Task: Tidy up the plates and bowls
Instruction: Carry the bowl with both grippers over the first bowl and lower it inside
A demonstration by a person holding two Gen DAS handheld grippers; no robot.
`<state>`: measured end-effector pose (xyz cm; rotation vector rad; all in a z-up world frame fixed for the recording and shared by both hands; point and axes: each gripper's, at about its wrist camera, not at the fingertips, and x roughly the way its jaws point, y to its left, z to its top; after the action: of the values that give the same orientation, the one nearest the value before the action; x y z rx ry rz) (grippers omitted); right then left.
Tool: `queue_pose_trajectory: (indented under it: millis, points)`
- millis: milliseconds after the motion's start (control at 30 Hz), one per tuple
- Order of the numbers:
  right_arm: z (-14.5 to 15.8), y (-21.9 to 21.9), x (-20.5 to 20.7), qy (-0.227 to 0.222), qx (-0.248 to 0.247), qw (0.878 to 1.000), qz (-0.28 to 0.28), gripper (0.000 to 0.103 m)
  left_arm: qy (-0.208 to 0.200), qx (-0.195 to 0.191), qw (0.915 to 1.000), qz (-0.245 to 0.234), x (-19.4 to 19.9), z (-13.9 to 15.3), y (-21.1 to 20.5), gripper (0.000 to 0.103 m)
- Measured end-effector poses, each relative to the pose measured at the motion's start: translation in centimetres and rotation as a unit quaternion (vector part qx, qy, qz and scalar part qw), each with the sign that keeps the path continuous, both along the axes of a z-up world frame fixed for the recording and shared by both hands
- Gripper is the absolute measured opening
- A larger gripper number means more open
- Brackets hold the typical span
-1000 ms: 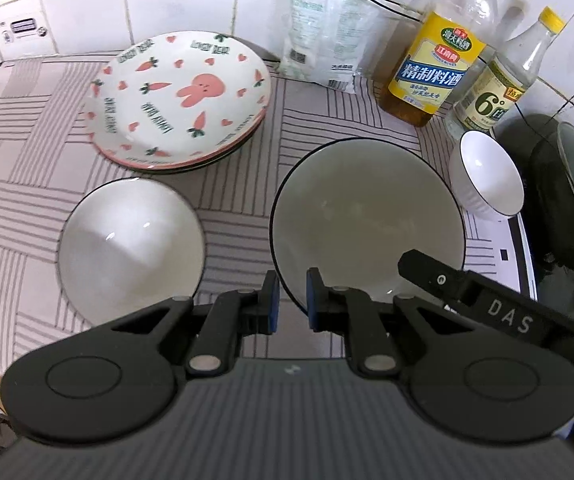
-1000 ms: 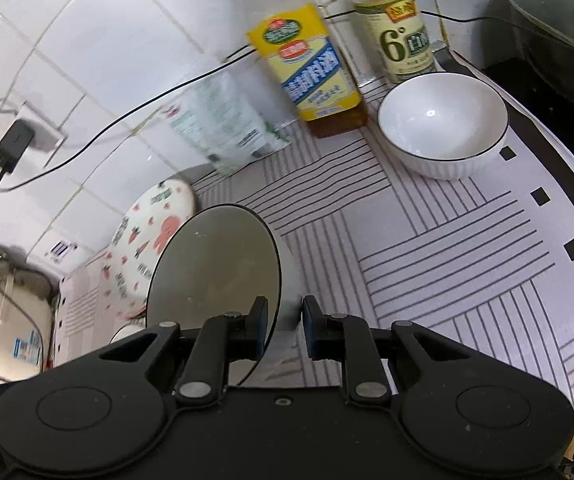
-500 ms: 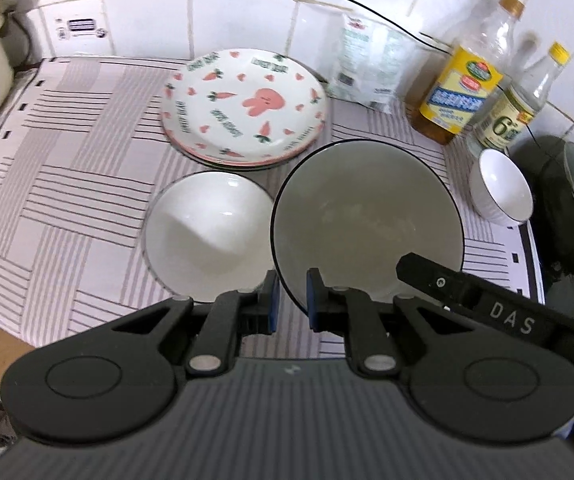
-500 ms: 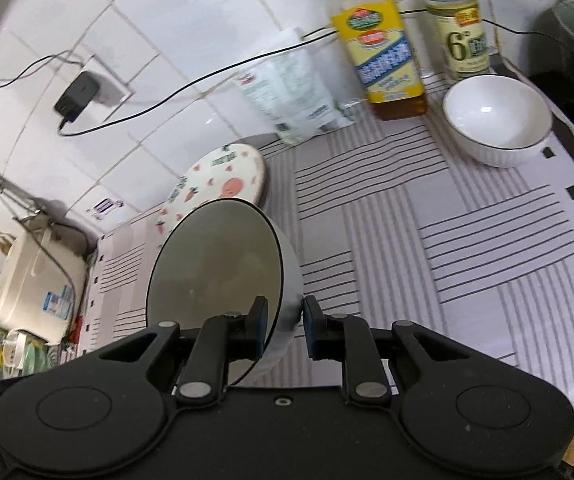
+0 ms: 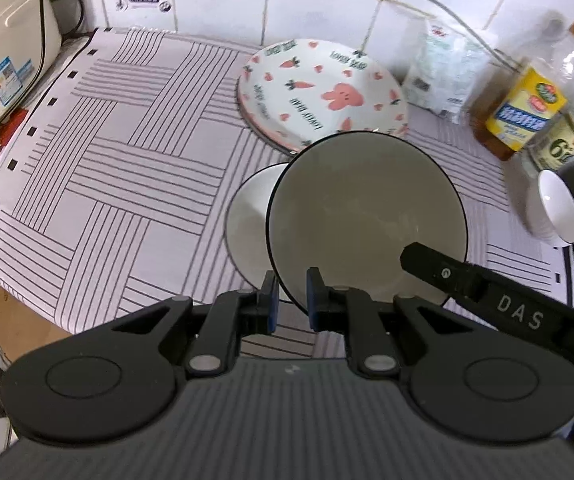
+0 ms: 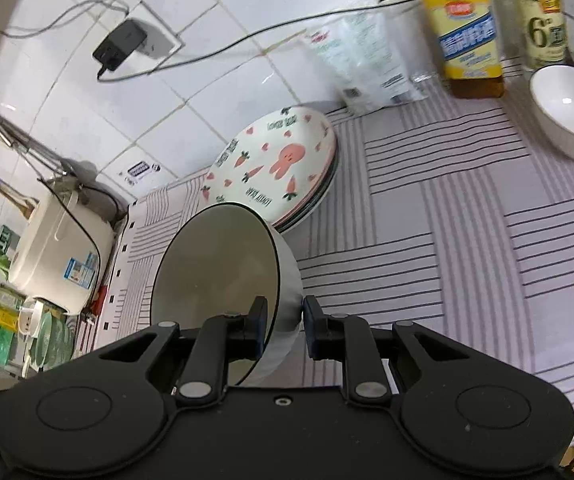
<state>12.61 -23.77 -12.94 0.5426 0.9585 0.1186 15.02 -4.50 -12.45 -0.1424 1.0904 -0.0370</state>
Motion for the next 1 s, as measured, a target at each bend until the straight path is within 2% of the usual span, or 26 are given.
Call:
queue_pose_trajectory:
  millis: [433, 533, 767, 1000]
  points:
    - [-1.2, 3.1, 2.8, -0.002, -0.046, 0.998, 0.051, 0.024, 0.064, -0.014, 0.9978, 0.007, 3.4, -1.9, 2.7, 0.014]
    - [-1.4, 3.6, 3.3, 0.004, -0.057, 0.997, 0.059, 0.024, 0.083, -0.01, 0.9965, -0.006, 4.0, -2.3, 2.7, 0.016]
    - [-1.6, 4.8, 3.8, 0.006, -0.114, 0.99, 0.079, 0.023, 0.119, -0.022, 0.9927, -0.005, 5.0, -3.3, 2.7, 0.016]
    - [-1.8, 6.3, 3.8, -0.005, -0.186, 0.977, 0.107, 0.023, 0.122, -0.02, 0.9922, -0.014, 5.3, -3.6, 2.8, 0.018]
